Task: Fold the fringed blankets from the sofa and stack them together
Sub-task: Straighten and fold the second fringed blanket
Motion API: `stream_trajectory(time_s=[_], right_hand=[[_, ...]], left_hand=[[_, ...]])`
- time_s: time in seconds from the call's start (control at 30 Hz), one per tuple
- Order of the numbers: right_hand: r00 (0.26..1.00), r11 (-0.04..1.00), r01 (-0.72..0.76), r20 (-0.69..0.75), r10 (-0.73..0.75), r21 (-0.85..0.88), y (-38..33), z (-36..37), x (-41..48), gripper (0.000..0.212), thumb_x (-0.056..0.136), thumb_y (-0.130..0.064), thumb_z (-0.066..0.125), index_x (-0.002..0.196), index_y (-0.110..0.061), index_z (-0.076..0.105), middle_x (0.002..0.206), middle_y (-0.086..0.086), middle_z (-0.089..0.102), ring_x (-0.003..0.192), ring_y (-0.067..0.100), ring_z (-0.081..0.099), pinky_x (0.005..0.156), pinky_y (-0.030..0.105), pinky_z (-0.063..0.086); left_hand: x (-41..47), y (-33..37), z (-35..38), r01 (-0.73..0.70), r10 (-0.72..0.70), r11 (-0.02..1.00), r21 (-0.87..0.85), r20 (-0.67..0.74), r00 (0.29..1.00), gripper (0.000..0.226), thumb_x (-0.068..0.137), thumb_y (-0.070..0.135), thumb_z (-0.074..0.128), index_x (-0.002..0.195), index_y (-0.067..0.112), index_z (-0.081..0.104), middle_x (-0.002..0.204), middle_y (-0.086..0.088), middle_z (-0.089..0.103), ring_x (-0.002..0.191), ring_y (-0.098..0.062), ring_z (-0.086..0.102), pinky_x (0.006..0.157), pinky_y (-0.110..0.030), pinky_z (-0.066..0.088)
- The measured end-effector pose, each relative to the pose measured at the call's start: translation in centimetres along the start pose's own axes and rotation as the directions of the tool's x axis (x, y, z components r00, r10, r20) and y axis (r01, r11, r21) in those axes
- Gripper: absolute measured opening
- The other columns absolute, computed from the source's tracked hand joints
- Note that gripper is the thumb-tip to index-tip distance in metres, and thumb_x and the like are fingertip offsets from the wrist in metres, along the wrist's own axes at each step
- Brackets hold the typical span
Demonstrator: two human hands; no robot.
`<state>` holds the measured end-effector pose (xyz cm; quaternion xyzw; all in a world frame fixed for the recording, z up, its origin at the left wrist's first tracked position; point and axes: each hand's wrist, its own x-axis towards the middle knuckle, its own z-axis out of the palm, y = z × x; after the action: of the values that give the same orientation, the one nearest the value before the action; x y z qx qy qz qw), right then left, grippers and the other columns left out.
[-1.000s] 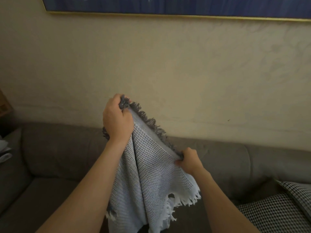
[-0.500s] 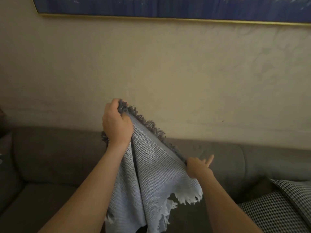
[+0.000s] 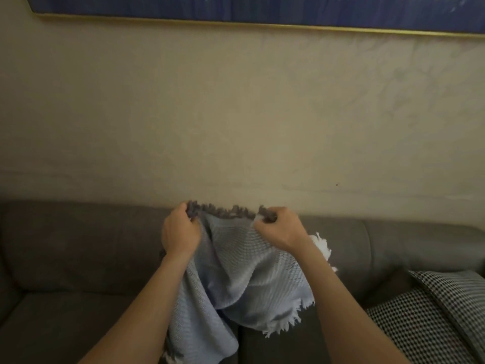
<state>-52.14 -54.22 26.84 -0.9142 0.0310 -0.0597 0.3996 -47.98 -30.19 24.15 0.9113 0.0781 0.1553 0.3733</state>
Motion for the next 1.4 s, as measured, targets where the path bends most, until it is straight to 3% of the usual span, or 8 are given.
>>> stream_trajectory(time_s=[0.13,0.27,0.37,0.5,0.6,0.77,0.97,1.4], right_hand=[[0.975,0.977,0.132,0.202,-0.098,-0.165,1.7,-0.6,0.2,0.031,0.082,-0.028,0.076,0.066,-0.008,0.059,0.054,-0.004,0.051,0.05,0.01,0.045,0.052,0.034,0.043],[0.876,0.983,-0.074,-0.459,0.144,0.167,1.5,-2.6,0.2,0.019,0.1,-0.034,0.066,0.104,-0.018,0.077,0.082,-0.003,0.071,0.082,0.017,0.067,0.076,0.034,0.055],[0.728,0.934,-0.078,-0.62,0.292,0.349,0.8,-1.9,-0.6,0.019,0.106,-0.026,0.052,0.11,-0.013,0.065,0.103,0.003,0.066,0.095,0.023,0.061,0.087,0.04,0.051],[0.829,0.939,-0.075,-0.503,0.246,0.336,0.5,0.8,-1.8,0.03,0.093,-0.026,0.047,0.069,-0.009,0.053,0.067,0.005,0.058,0.065,0.024,0.054,0.067,0.049,0.049],[0.942,0.952,-0.011,-0.315,0.112,0.306,-0.1,2.1,-3.5,0.02,0.08,-0.038,0.056,0.093,-0.022,0.055,0.068,-0.003,0.062,0.068,0.021,0.059,0.072,0.043,0.052],[0.996,0.996,0.088,0.024,-0.087,-0.015,0.3,4.5,-4.4,0.075,0.065,-0.06,0.08,0.131,-0.044,0.048,0.085,-0.007,0.073,0.084,0.015,0.071,0.073,0.034,0.057],[0.998,0.965,0.007,-0.061,-0.024,-0.264,-0.3,4.2,-3.6,0.023,0.073,-0.036,0.058,0.065,-0.015,0.05,0.064,0.003,0.059,0.068,0.038,0.061,0.051,0.033,0.035],[0.944,0.789,0.128,-0.318,0.089,0.601,-6.6,0.0,-4.2,0.054,0.09,-0.007,0.063,0.057,-0.028,0.024,0.056,-0.004,0.022,0.057,0.014,0.02,0.056,0.033,0.019]], left_hand=[[-0.2,-2.3,0.5,-0.009,0.01,0.999,-0.045,0.013,1.0,0.019,0.101,0.031,0.068,0.093,0.014,0.069,0.091,-0.009,0.073,0.086,-0.034,0.067,0.067,-0.036,0.045],[-1.4,-4.0,1.0,0.01,-0.01,0.999,-0.044,0.01,1.0,0.018,0.097,0.035,0.074,0.087,0.02,0.072,0.083,-0.005,0.074,0.084,-0.033,0.069,0.069,-0.037,0.05],[-1.9,-3.6,1.5,-0.001,0.007,0.994,-0.108,0.052,0.999,0.01,0.095,0.034,0.075,0.09,0.025,0.075,0.083,0.0,0.074,0.085,-0.029,0.071,0.07,-0.037,0.054],[-1.8,-1.9,2.0,-0.07,0.086,0.986,-0.151,0.099,0.991,0.015,0.095,0.035,0.076,0.092,0.021,0.075,0.087,-0.001,0.078,0.087,-0.026,0.073,0.072,-0.037,0.057],[-1.9,-0.5,2.0,-0.081,0.133,0.966,-0.246,0.202,0.97,0.005,0.091,0.022,0.079,0.089,0.023,0.075,0.089,0.002,0.078,0.088,-0.018,0.072,0.077,-0.032,0.054],[-2.8,0.9,2.1,-0.04,0.306,0.89,-0.455,0.528,0.792,0.012,0.08,0.022,0.076,0.09,0.021,0.083,0.086,-0.002,0.081,0.092,-0.022,0.078,0.077,-0.041,0.059],[-3.0,0.8,2.7,-0.253,0.456,0.846,-0.468,0.391,0.8,0.027,0.084,0.033,0.085,0.066,0.034,0.065,0.063,0.009,0.063,0.063,0.001,0.057,0.061,-0.029,0.041],[-2.4,-4.4,3.3,-0.127,0.215,0.97,-0.206,0.487,0.847,0.028,0.071,0.053,0.09,0.079,0.028,0.079,0.076,0.013,0.078,0.077,0.0,0.074,0.068,-0.039,0.062]])
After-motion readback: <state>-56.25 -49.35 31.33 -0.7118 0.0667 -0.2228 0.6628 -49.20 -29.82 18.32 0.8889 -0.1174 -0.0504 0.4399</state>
